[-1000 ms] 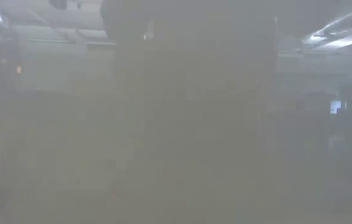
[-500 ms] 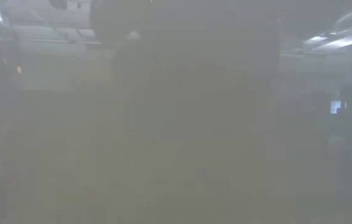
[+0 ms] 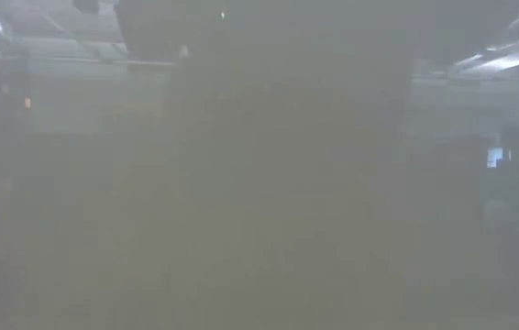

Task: Pick & Place USB Port
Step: Put the pink charger cable into the gray bin

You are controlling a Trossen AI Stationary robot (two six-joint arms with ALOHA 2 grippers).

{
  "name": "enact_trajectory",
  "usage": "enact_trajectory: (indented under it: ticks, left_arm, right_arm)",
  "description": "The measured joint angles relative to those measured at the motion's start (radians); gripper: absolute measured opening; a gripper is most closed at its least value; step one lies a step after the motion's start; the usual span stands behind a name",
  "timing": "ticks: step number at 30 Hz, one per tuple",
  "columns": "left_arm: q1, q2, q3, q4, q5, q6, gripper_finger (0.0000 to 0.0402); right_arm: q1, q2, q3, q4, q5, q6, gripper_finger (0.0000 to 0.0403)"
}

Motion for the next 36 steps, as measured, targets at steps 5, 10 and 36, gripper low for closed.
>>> enact_trajectory:
  ticks: [5,10,36]
  left_arm:
    - [-0.002,0.07,0.0,0.024,0.073,0.035,0.0014]
    - [-0.009,0.104,-0.001,0.044,0.086,0.065,0.0014]
    - [0.022,0.192,-0.003,0.106,0.198,0.14,0.0014]
  right_arm:
    - [0.0,0.0,-0.1,0.092,-0.006,0.048,0.013]
    - [0.0,-0.001,-0.157,0.118,-0.01,0.082,0.013]
    - [0.0,-0.002,-0.173,0.25,-0.032,0.08,0.013]
